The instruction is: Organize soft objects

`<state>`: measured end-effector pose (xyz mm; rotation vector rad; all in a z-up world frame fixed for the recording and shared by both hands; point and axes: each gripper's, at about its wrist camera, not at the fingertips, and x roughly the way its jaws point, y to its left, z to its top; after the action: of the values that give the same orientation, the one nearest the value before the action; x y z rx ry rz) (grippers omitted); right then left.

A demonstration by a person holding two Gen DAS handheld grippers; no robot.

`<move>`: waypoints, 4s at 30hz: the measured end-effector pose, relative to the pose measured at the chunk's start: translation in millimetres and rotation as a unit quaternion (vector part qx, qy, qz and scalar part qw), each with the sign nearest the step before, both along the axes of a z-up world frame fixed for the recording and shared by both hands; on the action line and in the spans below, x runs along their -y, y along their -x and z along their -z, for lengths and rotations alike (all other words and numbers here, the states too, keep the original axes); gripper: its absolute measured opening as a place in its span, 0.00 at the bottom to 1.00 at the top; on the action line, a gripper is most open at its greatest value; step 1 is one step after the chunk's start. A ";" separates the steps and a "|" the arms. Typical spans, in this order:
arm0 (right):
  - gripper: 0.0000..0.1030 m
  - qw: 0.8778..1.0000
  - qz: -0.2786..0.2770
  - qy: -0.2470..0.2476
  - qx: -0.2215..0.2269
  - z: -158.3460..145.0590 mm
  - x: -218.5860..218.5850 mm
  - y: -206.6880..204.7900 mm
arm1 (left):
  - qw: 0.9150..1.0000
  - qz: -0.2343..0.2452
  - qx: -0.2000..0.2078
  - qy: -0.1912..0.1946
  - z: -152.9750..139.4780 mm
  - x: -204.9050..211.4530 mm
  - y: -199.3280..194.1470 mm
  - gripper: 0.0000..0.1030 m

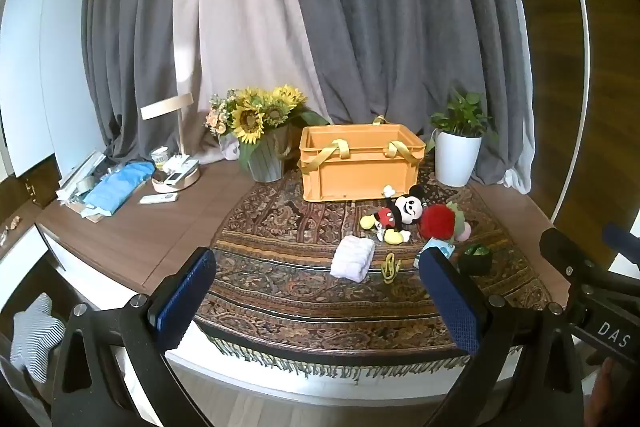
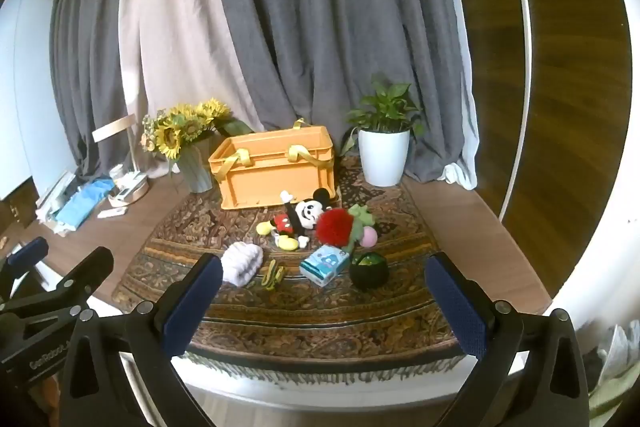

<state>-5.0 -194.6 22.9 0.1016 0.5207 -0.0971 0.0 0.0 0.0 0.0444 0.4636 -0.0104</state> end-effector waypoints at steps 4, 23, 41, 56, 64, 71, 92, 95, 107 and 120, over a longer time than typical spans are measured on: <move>0.99 1.000 0.000 0.004 -0.002 0.0 0.2 0.9 | 1.000 0.001 -0.008 -0.002 0.0 0.2 -0.4 1.00; 0.99 1.000 0.005 -0.003 0.004 -2.7 0.8 0.1 | 1.000 0.004 0.008 -0.002 -7.0 8.1 -8.8 1.00; 0.99 1.000 0.003 -0.002 0.005 -1.1 0.3 -2.6 | 1.000 0.004 0.012 0.000 -2.3 6.6 -7.0 1.00; 0.99 1.000 0.002 -0.002 0.005 -1.3 1.2 -3.0 | 1.000 0.005 0.010 0.000 -1.7 9.6 -8.9 1.00; 0.99 1.000 0.002 -0.003 0.004 -0.9 0.9 -2.9 | 1.000 0.005 0.010 0.000 0.6 11.5 -10.5 1.00; 0.99 1.000 0.002 -0.003 0.004 -0.6 1.0 -2.7 | 1.000 0.006 0.009 0.001 1.1 12.1 -10.6 1.00; 0.99 1.000 0.003 -0.002 0.004 -1.1 1.8 -1.6 | 1.000 0.005 0.011 -0.001 -0.2 14.0 -8.9 1.00; 0.99 1.000 0.003 -0.003 0.004 -1.1 1.8 -1.5 | 1.000 0.005 0.011 0.000 -0.2 13.7 -8.9 1.00; 0.99 1.000 0.003 -0.002 0.005 -1.2 2.4 -2.0 | 1.000 0.005 0.011 0.000 0.1 14.6 -8.8 1.00; 0.99 1.000 0.003 -0.009 -0.016 12.9 21.5 -5.1 | 1.000 0.018 -0.012 0.021 8.4 25.1 -10.5 1.00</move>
<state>0.1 -216.1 10.0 0.1184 0.5537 -0.1002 10.4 -25.1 -8.4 0.0122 0.4856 -0.0560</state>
